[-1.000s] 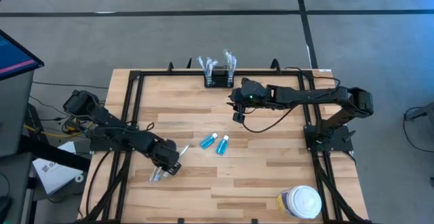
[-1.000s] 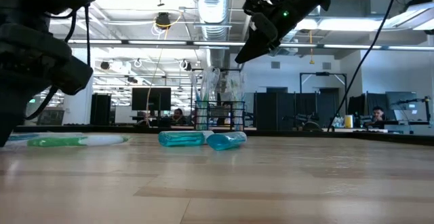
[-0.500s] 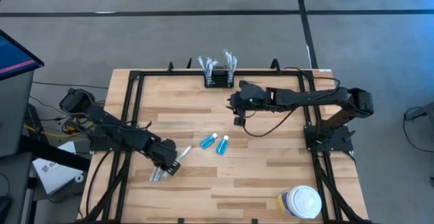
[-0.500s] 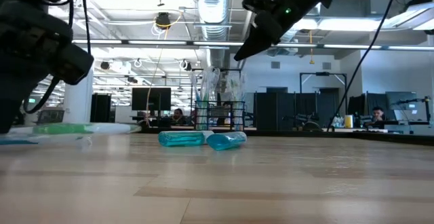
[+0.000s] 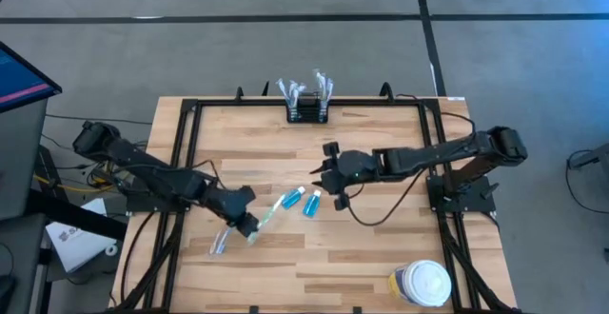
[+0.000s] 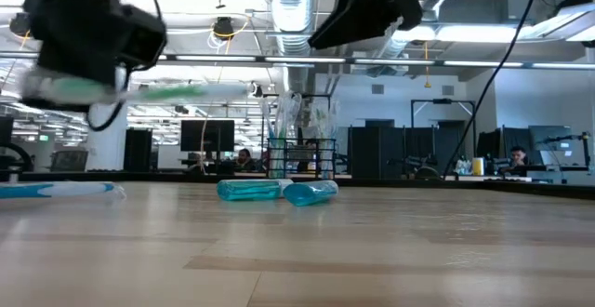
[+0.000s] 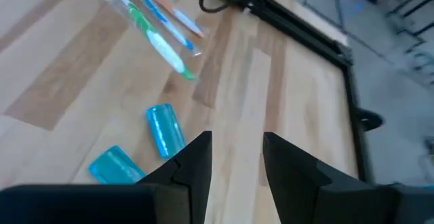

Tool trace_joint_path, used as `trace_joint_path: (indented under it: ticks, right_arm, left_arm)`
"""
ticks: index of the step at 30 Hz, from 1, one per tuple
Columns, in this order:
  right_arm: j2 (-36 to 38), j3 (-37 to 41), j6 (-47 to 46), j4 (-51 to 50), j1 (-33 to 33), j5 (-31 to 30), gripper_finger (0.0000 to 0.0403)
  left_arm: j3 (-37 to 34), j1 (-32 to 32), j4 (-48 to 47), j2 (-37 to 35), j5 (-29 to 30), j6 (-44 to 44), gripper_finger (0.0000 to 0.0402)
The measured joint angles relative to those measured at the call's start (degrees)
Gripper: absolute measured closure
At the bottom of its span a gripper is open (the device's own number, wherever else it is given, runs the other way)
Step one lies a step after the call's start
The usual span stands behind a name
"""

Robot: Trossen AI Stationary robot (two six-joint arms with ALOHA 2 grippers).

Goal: Pick & Place toothbrushing station
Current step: Put the green toothbrush into the black wire organizer

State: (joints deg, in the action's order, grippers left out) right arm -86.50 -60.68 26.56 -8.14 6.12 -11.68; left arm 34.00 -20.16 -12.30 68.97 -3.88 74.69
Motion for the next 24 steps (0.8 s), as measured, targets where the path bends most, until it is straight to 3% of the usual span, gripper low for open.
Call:
trace_joint_path:
  ticks: [5, 17, 24]
  right_arm:
    - [-0.02, 0.00, 3.55, 0.42, 3.04, -4.89, 0.0281]
    - [-0.02, 0.01, 6.89, 1.47, 5.92, -7.78, 0.0281]
    - [-0.04, 0.01, 11.18, 4.90, 6.89, -8.85, 0.0281]
  left_arm:
    - [-0.01, 5.11, 5.38, -0.51, -2.32, -3.59, 0.0397]
    - [-0.02, 15.75, 18.48, -0.24, -10.17, -6.95, 0.0396]
    - [0.00, 19.27, 20.86, -0.24, -13.12, -6.77, 0.0396]
